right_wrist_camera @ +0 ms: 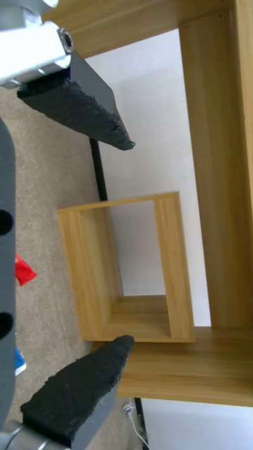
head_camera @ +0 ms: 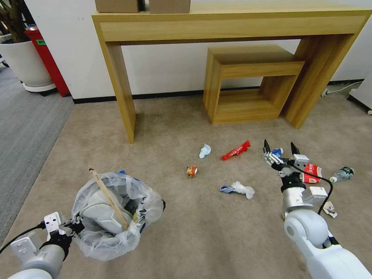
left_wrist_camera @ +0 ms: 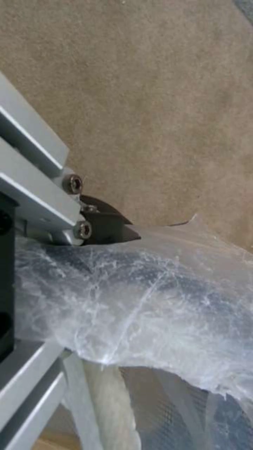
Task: Pick up the trash bin and place the garbage on the floor into it.
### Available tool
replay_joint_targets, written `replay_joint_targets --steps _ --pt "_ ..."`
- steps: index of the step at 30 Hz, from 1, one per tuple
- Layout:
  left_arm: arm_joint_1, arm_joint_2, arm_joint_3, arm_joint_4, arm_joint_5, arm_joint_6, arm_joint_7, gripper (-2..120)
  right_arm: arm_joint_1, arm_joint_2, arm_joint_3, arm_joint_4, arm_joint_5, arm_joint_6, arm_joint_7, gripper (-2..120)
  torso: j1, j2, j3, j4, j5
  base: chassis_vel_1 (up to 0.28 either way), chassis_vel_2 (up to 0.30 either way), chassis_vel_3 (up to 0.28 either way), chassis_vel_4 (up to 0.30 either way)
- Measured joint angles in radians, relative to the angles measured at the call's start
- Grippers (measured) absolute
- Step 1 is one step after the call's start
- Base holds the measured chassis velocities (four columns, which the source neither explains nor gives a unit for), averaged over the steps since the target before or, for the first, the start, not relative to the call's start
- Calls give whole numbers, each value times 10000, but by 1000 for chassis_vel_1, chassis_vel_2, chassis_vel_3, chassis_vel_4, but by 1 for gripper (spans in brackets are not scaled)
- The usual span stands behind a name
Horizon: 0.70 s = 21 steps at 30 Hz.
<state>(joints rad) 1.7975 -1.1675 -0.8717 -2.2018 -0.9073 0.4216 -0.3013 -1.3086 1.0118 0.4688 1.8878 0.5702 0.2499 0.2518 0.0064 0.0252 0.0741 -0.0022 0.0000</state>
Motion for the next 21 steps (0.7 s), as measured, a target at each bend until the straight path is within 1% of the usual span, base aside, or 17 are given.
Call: replay_joint_targets --steps 8,21 --pt "-141 116 9 150 -119 0 -32 0 -5 180 127 -166 -379 323 -327 100 0 0 0 1 0 0 0 0 0" --pt "-379 163 66 362 -192 22 -61 0 143 565 -71 -483 -423 361 -329 100 0 0 0 1 0 0 0 0 0"
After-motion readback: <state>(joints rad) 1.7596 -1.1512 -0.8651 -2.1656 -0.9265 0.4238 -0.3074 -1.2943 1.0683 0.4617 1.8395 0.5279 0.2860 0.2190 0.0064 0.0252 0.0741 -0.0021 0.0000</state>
